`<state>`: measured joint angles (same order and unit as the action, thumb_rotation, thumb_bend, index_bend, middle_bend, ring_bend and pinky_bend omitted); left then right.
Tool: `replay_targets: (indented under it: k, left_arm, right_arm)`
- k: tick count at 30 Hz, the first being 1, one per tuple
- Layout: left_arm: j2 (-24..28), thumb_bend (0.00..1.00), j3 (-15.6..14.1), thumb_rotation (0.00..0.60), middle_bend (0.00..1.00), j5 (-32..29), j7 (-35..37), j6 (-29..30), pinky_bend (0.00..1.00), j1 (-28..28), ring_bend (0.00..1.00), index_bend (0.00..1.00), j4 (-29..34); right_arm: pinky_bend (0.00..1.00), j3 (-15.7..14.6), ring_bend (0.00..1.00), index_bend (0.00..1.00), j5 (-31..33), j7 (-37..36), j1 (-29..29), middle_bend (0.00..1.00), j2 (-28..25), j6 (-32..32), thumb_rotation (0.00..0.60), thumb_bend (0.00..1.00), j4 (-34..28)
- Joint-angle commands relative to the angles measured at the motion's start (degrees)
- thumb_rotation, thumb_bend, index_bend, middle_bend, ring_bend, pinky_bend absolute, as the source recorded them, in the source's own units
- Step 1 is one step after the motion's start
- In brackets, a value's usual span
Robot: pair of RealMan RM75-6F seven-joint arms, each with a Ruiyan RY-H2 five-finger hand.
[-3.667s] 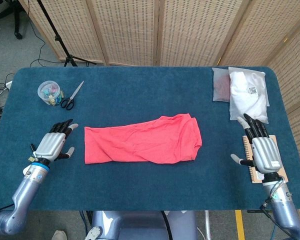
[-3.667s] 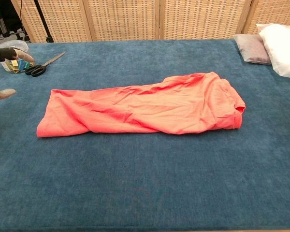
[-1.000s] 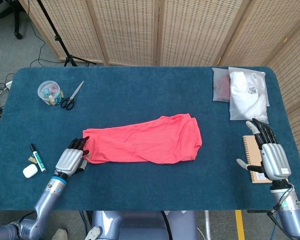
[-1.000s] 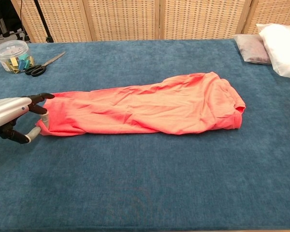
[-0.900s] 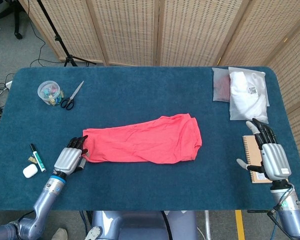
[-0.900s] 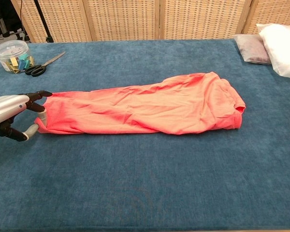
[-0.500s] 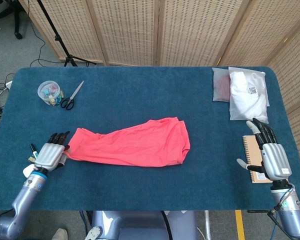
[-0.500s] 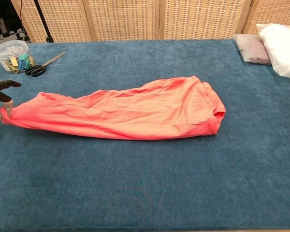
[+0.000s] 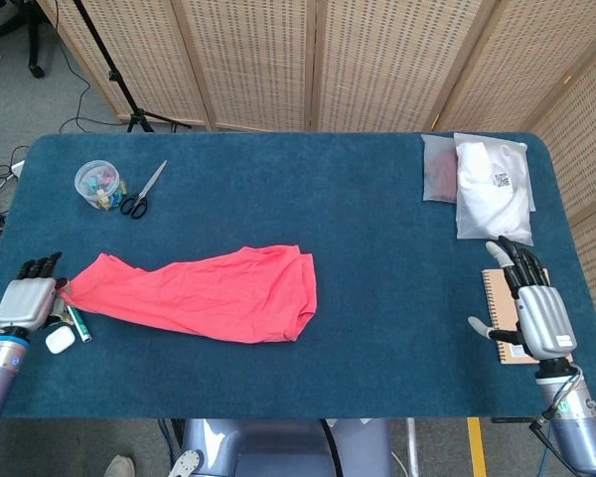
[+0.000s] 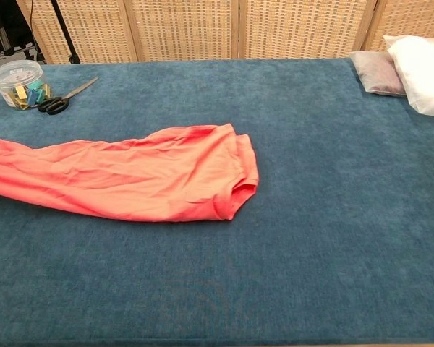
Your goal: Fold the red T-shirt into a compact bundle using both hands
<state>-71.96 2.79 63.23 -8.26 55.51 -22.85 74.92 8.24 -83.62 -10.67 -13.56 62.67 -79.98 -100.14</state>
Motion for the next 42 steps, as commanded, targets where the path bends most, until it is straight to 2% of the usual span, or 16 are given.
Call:
replay_targets:
  k: [1,7,10,14,18,22,26,31,36,40,42]
  left_arm:
    - [-1.1,0.6,0.5,0.6,0.0,-2.3,4.5,-2.4,0.0,1.4,0.0,0.73,-6.8]
    - [-4.3,0.6,1.7,0.6,0.0,-4.2,11.0,-7.2,0.0,1.9,0.0,0.73,-16.3]
    - [-5.7,0.6,2.8,0.6,0.0,-3.7,14.4,-7.6,0.0,1.8,0.0,0.73,-19.1]
    - [-7.5,0.6,4.3,0.6,0.0,1.7,21.4,-0.8,0.0,2.3,0.0,0.73,-20.9]
    - [-7.8,0.6,5.9,0.6,0.0,7.2,27.9,7.3,0.0,2.3,0.0,0.73,-19.9]
    - [-7.3,0.6,6.8,0.6,0.0,12.1,30.0,14.2,0.0,1.6,0.0,0.73,-16.9]
    - [-6.2,0.6,7.7,0.6,0.0,15.7,27.1,17.7,0.0,-0.4,0.0,0.73,-11.4]
    - [-5.4,0.6,9.0,0.6,0.0,18.8,20.0,18.6,0.0,-4.0,0.0,0.73,-3.1]
    - [-5.8,0.6,9.6,0.6,0.0,21.1,12.0,16.8,0.0,-8.0,0.0,0.73,3.1]
    - [-7.4,0.59,8.9,0.6,0.0,22.9,5.0,13.8,0.0,-11.3,0.0,0.73,6.1]
    - [-8.5,0.59,7.4,0.6,0.0,25.5,2.4,13.1,0.0,-12.6,0.0,0.73,8.1]
  right_arm:
    - [0.0,0.0,0.0,0.0,0.0,0.0,0.0,0.0,0.0,0.0,0.6,0.0,0.0]
    - [0.0,0.1,0.0,0.0,0.1,0.0,0.0,0.0,0.0,0.1,0.6,0.0,-0.1]
    - [0.0,0.1,0.0,0.0,0.1,0.0,0.0,0.0,0.0,0.2,0.6,0.0,-0.1]
    - [0.0,0.2,0.0,0.0,0.2,-0.1,0.0,0.0,0.0,0.2,0.6,0.0,-0.2]
    - [0.0,0.3,0.0,0.0,0.3,-0.5,0.1,0.0,-0.2,0.1,0.6,0.0,-0.3]
    - [0.0,0.4,0.0,0.0,0.2,-0.9,0.1,0.0,-0.4,0.0,0.6,0.0,-0.3]
    - [0.0,0.4,0.0,0.0,0.2,-1.2,0.2,0.0,-0.6,0.0,0.6,0.0,-0.4]
    - [0.0,0.5,0.0,0.0,0.3,-1.8,0.3,0.0,-0.9,-0.1,0.6,0.0,-0.5]
    - [0.0,0.7,0.0,0.0,0.6,-2.6,0.4,0.0,-1.3,0.0,0.6,0.0,-0.6]
    - [0.0,0.8,0.0,0.0,0.6,-3.3,0.5,0.0,-1.6,0.0,0.6,0.0,-0.6]
    - [0.0,1.0,0.0,0.0,0.8,-3.8,0.5,0.0,-1.9,-0.1,0.6,0.0,-0.7]
